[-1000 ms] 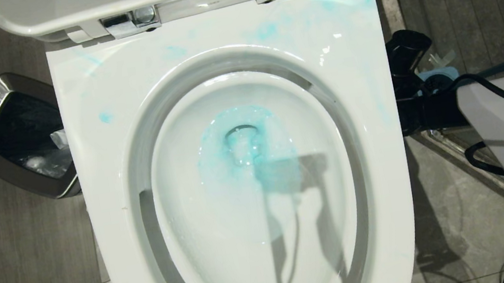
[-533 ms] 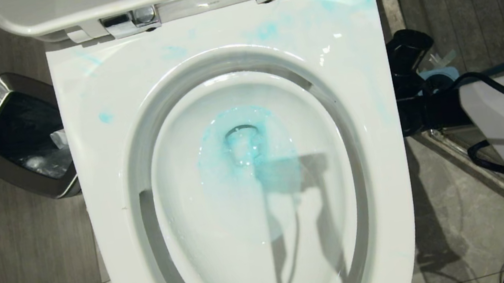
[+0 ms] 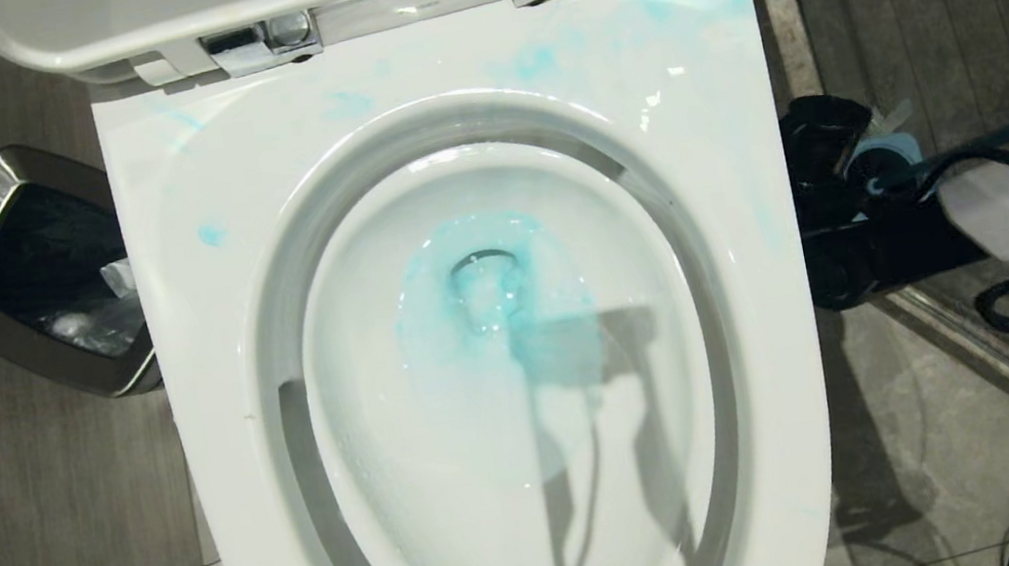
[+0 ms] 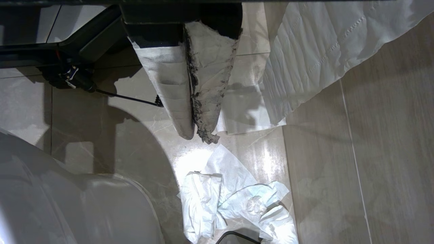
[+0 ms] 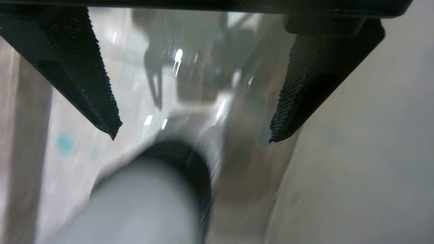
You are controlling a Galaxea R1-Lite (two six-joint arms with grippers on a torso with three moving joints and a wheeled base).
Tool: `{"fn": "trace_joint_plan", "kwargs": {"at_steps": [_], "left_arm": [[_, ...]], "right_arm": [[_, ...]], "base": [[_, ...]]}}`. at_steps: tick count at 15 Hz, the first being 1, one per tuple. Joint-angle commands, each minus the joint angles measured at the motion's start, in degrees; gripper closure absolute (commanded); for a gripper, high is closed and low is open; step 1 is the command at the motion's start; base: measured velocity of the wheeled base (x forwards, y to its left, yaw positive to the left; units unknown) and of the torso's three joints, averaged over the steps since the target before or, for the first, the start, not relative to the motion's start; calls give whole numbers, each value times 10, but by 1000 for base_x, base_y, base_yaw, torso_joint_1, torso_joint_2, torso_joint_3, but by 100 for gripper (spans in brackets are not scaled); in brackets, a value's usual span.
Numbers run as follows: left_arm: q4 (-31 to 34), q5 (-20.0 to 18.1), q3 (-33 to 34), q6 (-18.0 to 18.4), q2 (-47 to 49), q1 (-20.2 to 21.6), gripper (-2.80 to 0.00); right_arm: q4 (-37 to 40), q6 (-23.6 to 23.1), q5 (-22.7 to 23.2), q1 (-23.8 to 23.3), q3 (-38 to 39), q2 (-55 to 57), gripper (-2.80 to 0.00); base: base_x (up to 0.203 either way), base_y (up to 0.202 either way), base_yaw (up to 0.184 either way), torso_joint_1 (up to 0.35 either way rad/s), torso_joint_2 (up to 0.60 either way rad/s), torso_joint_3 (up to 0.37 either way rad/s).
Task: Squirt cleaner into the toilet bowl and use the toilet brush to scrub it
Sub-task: Place the cleaning agent on the floor, then scrub the toilet bowl
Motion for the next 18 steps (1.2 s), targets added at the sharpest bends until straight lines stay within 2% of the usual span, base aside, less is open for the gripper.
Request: {"fn": "trace_joint_plan", "kwargs": {"at_steps": [1,4,5,9,12,15,18], "left_arm": [[0,0,-1,0,1,0,0],[0,0,0,0,1,0,0],[0,0,0,0,1,0,0],[0,0,0,0,1,0,0],[0,0,0,0,1,0,0],[0,0,0,0,1,0,0],[0,0,-1,-1,1,0,0]], "right_arm": [[-2,3,-11,12,117,-114,-280],[26,6,-70,42,227,-242,-280],[35,7,-103,59,265,-282,0],[82,1,-172,115,382,-429,0],[145,-20,-277,139,439,-514,0],[152,-73,-335,83,441,-539,0],[152,-51,-345,79,431,-527,0]], "base": [[0,0,0,0,0,0],[0,0,0,0,0,0],[0,0,0,0,0,0],[0,0,0,0,0,0],[0,0,0,0,0,0],[0,0,0,0,0,0],[0,0,0,0,0,0]]}}
